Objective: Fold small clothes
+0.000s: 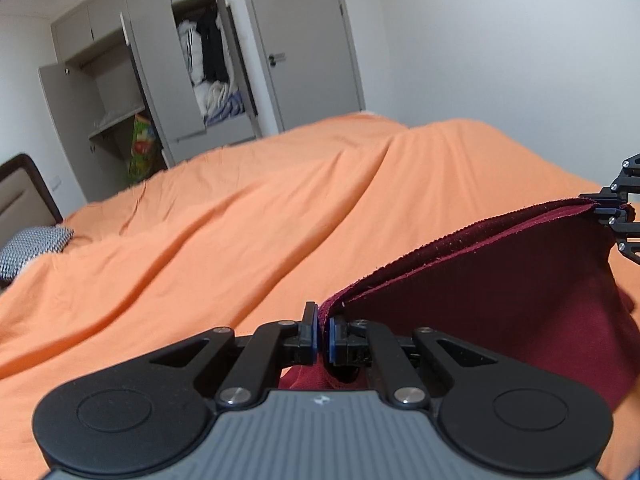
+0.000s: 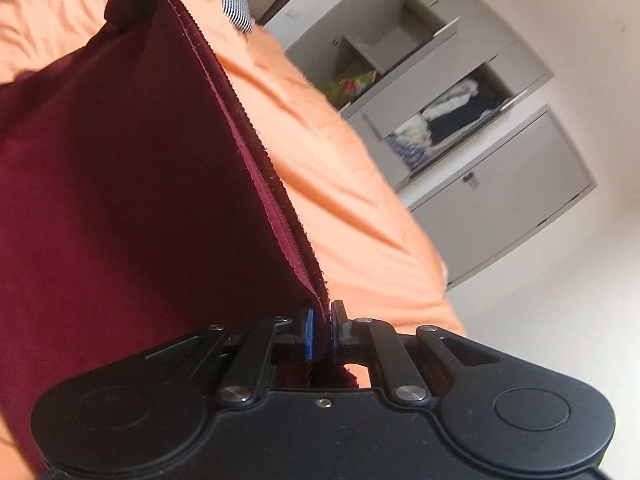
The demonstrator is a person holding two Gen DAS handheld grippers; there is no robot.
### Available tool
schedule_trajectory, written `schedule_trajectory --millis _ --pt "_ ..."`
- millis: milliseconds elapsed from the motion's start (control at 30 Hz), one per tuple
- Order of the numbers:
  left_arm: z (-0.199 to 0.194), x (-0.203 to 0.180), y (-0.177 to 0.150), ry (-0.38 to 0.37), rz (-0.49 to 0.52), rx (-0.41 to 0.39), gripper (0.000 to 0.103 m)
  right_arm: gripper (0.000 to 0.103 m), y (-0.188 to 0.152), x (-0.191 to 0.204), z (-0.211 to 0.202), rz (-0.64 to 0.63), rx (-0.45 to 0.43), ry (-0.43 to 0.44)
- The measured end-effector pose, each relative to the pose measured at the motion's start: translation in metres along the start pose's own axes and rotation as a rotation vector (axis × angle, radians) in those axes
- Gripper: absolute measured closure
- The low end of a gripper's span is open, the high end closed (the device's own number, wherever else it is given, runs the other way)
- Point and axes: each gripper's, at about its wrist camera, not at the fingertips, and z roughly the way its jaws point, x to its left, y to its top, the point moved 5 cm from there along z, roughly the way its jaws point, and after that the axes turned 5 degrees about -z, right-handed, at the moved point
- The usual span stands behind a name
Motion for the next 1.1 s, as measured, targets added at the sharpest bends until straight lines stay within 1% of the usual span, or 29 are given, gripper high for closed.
schedule_trajectory --millis 133,233,333,433,500,600,667,733,800,833,867,900,933,967,1033,1100 --pt "0.046 0.006 -0.013 -0.013 -0.036 0.069 0.098 0.090 -0.008 0.009 0.044 0.024 0.037 0.044" --pt "0.074 0.014 -0.023 -0.024 -0.064 0.113 0.098 0.089 -0.015 0.019 0.066 0.044 0.059 0.076" --pt "0.091 0.023 -0.031 -0.054 -0.118 0.149 0.096 0.089 -0.017 0.025 0.080 0.054 0.067 0.098" --pt "0.099 0.031 -0.039 -0.066 -0.148 0.170 0.093 0.089 -0.019 0.030 0.091 0.064 0.074 0.119" --pt "0.105 0.036 -0.045 -0.069 -0.169 0.183 0.089 0.087 -0.022 0.033 0.095 0.066 0.079 0.127" --pt "0.114 0.042 -0.048 -0.067 -0.193 0.194 0.080 0.082 -0.023 0.038 0.102 0.072 0.087 0.138" --pt "0.117 0.045 -0.051 -0.059 -0.211 0.201 0.069 0.077 -0.025 0.040 0.106 0.076 0.090 0.140" --pt "0.119 0.047 -0.052 -0.054 -0.233 0.207 0.061 0.073 -0.028 0.045 0.104 0.083 0.093 0.145" --pt "0.123 0.049 -0.052 -0.054 -0.250 0.208 0.050 0.062 -0.030 0.046 0.107 0.089 0.095 0.135" --pt "0.124 0.051 -0.053 -0.043 -0.261 0.206 0.037 0.048 -0.032 0.043 0.109 0.092 0.097 0.122" --pt "0.125 0.055 -0.054 -0.023 -0.274 0.202 0.026 0.032 -0.034 0.042 0.110 0.095 0.098 0.097" --pt "0.127 0.058 -0.054 -0.010 -0.285 0.197 0.022 0.024 -0.037 0.039 0.113 0.102 0.098 0.059" --pt "0.128 0.061 -0.055 -0.007 -0.295 0.193 0.017 0.012 -0.039 0.037 0.114 0.112 0.098 0.030" --pt "0.128 0.063 -0.057 -0.007 -0.307 0.192 0.014 0.008 -0.042 0.033 0.115 0.130 0.099 0.011" --pt "0.130 0.068 -0.062 -0.009 -0.336 0.201 0.010 0.004 -0.049 0.025 0.120 0.181 0.110 -0.004" --pt "0.133 0.071 -0.066 -0.008 -0.372 0.210 0.004 0.002 -0.054 0.021 0.126 0.217 0.121 -0.022"
